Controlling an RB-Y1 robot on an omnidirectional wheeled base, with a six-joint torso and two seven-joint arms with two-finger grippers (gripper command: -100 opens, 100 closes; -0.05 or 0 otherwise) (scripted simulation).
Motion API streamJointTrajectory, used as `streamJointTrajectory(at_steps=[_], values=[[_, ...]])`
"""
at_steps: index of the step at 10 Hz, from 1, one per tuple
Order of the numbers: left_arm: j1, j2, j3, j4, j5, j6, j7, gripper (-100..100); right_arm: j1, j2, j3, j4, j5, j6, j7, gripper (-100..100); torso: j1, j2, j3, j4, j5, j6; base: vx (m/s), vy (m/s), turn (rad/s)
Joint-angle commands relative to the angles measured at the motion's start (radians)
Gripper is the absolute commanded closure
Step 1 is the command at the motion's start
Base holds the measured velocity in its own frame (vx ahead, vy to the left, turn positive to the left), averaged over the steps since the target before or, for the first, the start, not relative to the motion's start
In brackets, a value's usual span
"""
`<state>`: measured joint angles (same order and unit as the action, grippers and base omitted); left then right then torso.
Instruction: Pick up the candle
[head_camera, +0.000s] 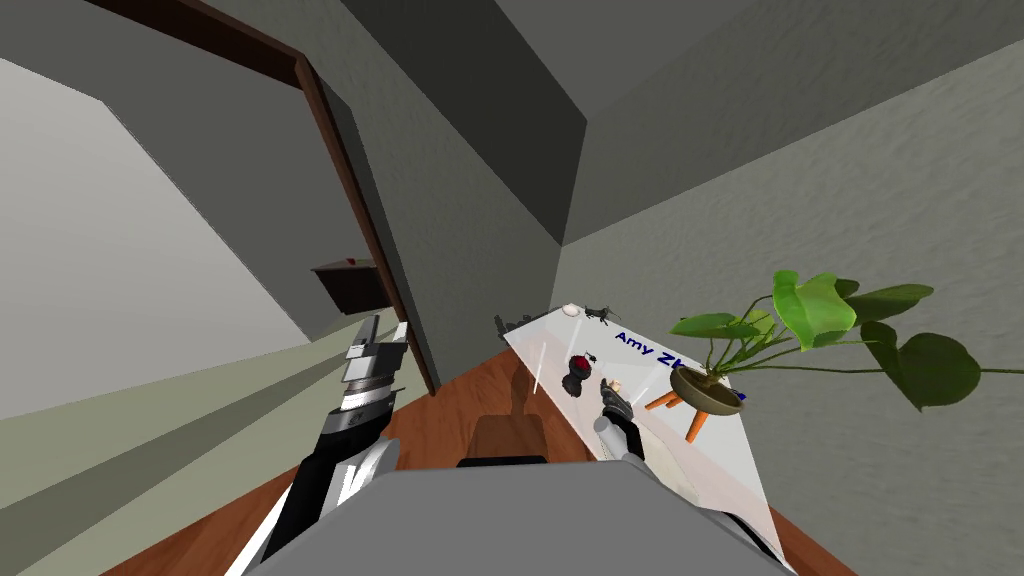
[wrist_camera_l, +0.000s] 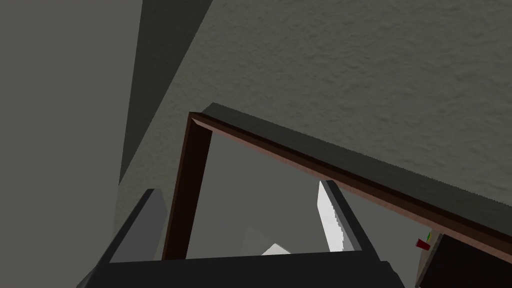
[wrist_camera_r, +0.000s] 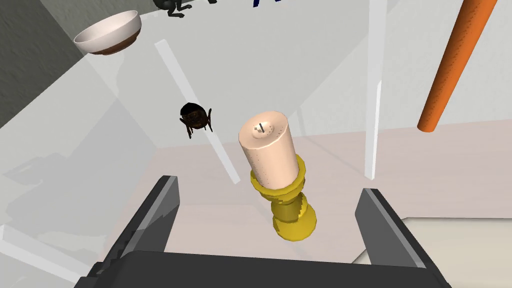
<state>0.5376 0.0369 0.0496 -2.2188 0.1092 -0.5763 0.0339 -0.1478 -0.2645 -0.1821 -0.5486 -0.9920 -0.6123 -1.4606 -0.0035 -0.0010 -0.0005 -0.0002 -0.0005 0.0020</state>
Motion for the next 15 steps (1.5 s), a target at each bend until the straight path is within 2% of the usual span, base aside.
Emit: streamJointTrajectory(at_steps=[1, 2, 3, 5, 6, 7, 9, 10, 11, 12, 13, 14, 15], values=[[0.0, 0.0, 0.0, 0.0, 0.0, 0.0, 0.0, 0, -0.019, -0.004, -0.001, 0.048, -0.021, -0.008, -0.042, -100, 0.0, 0.0, 0.0, 0.0, 0.0, 0.0, 0.001, -0.035, 0.108], [0.0, 0.0, 0.0, 0.0, 0.0, 0.0, 0.0, 0, -0.032, -0.007, -0.003, 0.08, -0.037, -0.012, -0.068, -100, 0.0, 0.0, 0.0, 0.0, 0.0, 0.0, 0.01, -0.042, 0.171], [0.0, 0.0, 0.0, 0.0, 0.0, 0.0, 0.0, 0, -0.032, -0.007, -0.003, 0.08, -0.037, -0.012, -0.068, -100, 0.0, 0.0, 0.0, 0.0, 0.0, 0.0, 0.009, -0.033, 0.049], [0.0, 0.0, 0.0, 0.0, 0.0, 0.0, 0.0, 0, -0.06, -0.012, -0.008, 0.152, -0.072, -0.019, -0.124, -100, 0.001, 0.0, 0.0, 0.0, 0.0, 0.0, 0.007, -0.034, 0.127], [0.0, 0.0, 0.0, 0.0, 0.0, 0.0, 0.0, 0, -0.06, -0.012, -0.008, 0.152, -0.072, -0.019, -0.124, -100, 0.0, 0.0, 0.0, 0.0, 0.0, 0.0, 0.009, -0.044, 0.091], [0.0, 0.0, 0.0, 0.0, 0.0, 0.0, 0.0, 0, -0.07, -0.013, -0.009, 0.177, -0.083, -0.021, -0.142, -100, 0.0, 0.0, 0.0, 0.0, 0.0, 0.0, 0.006, -0.036, 0.086], [0.0, 0.0, 0.0, 0.0, 0.0, 0.0, 0.0, 0, -0.072, -0.013, -0.01, 0.182, -0.085, -0.022, -0.145, -100, 0.0, 0.0, 0.0, 0.0, 0.0, 0.0, 0.0, -0.022, 0.013], [0.0, 0.0, 0.0, 0.0, 0.0, 0.0, 0.0, 0, -0.064, -0.011, -0.013, 0.165, -0.086, -0.017, -0.134, -100, 0.001, 0.0, 0.0, 0.0, 0.0, 0.0, 0.0, -0.006, 0.002], [0.0, 0.0, 0.0, 0.0, 0.0, 0.0, 0.0, 0, -0.065, -0.011, -0.013, 0.167, -0.086, -0.018, -0.135, 0, 0.002, 0.001, 0.0, 0.0, 0.0, 0.0, 0.0, 0.0, 0.0], [0.0, 0.0, 0.0, 0.0, 0.0, 0.0, 0.0, 0, -0.028, 0.021, -0.039, 0.117, -0.08, -0.013, -0.109, -100, 0.002, 0.001, 0.0, 0.0, 0.001, 0.0, 0.025, -0.039, 0.083], [0.0, 0.0, 0.0, 0.0, 0.0, 0.0, 0.0, 0, 0.01, 0.053, -0.065, 0.08, -0.075, -0.008, -0.083, -100, 0.0, 0.0, 0.0, 0.0, 0.0, 0.0, 0.055, -0.087, 0.155], [0.0, 0.0, 0.0, 0.0, 0.0, 0.0, 0.0, 0, 0.01, 0.053, -0.065, 0.036, -0.075, -0.008, -0.08, -100, -0.002, -0.001, -0.001, 0.0, 0.0, 0.0, 0.032, -0.075, 0.075], [0.0, 0.0, 0.0, 0.0, 0.0, 0.0, 0.0, 0, 0.01, 0.053, -0.065, 0.014, -0.075, -0.008, -0.059, -100, -0.002, -0.002, -0.001, 0.0, 0.0, 0.0, 0.001, -0.032, 0.001]])
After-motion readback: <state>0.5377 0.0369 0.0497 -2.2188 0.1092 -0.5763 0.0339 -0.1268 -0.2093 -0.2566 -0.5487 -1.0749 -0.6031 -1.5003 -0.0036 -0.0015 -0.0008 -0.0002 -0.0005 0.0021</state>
